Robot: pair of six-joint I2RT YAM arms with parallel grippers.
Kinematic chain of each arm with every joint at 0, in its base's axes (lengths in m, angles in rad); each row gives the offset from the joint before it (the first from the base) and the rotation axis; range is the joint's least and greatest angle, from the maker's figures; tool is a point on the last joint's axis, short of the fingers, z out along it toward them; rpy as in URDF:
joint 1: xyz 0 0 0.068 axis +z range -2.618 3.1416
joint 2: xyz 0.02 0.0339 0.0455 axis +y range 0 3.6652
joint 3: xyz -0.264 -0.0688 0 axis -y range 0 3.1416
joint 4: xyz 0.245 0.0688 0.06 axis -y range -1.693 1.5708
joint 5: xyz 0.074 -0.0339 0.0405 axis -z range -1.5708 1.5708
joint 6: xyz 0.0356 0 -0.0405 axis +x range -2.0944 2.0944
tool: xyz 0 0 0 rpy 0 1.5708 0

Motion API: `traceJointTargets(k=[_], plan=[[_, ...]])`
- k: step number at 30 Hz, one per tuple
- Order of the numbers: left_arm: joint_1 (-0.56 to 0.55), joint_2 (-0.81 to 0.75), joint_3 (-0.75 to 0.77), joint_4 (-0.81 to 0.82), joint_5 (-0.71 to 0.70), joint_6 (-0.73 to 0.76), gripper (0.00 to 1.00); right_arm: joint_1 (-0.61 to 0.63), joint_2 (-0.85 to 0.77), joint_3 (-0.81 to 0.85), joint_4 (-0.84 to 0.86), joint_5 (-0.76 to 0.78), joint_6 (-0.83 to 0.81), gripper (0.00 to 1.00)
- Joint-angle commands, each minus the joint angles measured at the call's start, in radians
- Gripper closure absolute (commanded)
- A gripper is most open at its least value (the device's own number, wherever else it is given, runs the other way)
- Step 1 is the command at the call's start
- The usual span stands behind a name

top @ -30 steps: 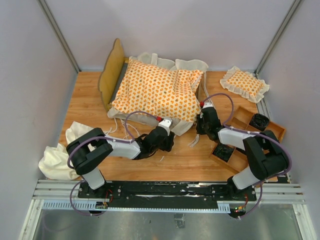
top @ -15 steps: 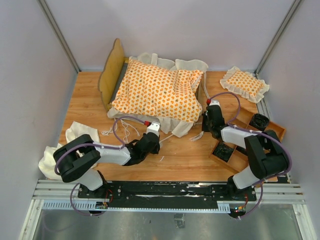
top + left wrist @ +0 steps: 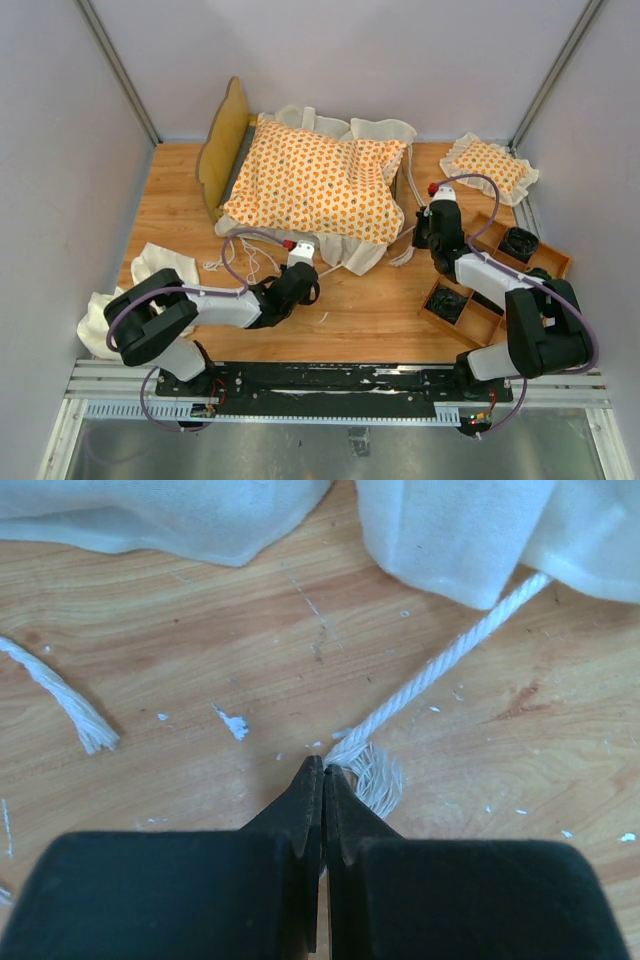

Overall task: Set up the pet bed
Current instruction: Adjust the ropes on the mattress.

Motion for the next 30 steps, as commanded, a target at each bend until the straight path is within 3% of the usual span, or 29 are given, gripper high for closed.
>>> traceJointTargets(k=[1,5,6,8,10,13,16,19,24,30], plan=[[0.039,-0.021,-0.016,-0.029,-0.012,-0.04,1.0,-0.049,-0.005,0.036,0.031,0.006,-0.02,1.0],[0.058,-0.04,-0.015,-0.036,-0.017,-0.068,1.0,-0.05,0.004,0.025,0.027,-0.053,-0.018,1.0],[0.06,-0.05,-0.008,-0.035,-0.009,-0.067,0.95,-0.049,0.006,0.025,0.024,-0.09,-0.019,1.0],[0.059,-0.073,0.008,-0.047,0.009,-0.073,0.7,-0.049,0.006,0.042,-0.022,-0.166,-0.022,0.97],[0.058,-0.107,0.019,-0.053,0.031,-0.064,0.5,-0.049,0.001,0.062,-0.084,-0.22,-0.007,0.75],[0.059,-0.147,0.035,-0.059,0.033,-0.039,0.43,-0.05,-0.029,0.067,-0.123,-0.265,0.024,0.59],[0.061,-0.157,0.062,-0.083,-0.014,-0.058,0.37,-0.055,-0.052,0.087,-0.11,-0.247,0.062,0.57],[0.073,-0.159,0.106,-0.116,-0.01,-0.04,0.21,-0.066,-0.04,0.153,-0.122,-0.211,0.094,0.56],[0.138,-0.211,0.165,-0.179,0.005,-0.034,0.02,-0.09,0.035,0.28,-0.133,-0.203,0.159,0.53],[0.233,-0.303,0.18,-0.222,0.044,-0.032,0.01,-0.103,0.141,0.4,-0.134,-0.139,0.247,0.54]])
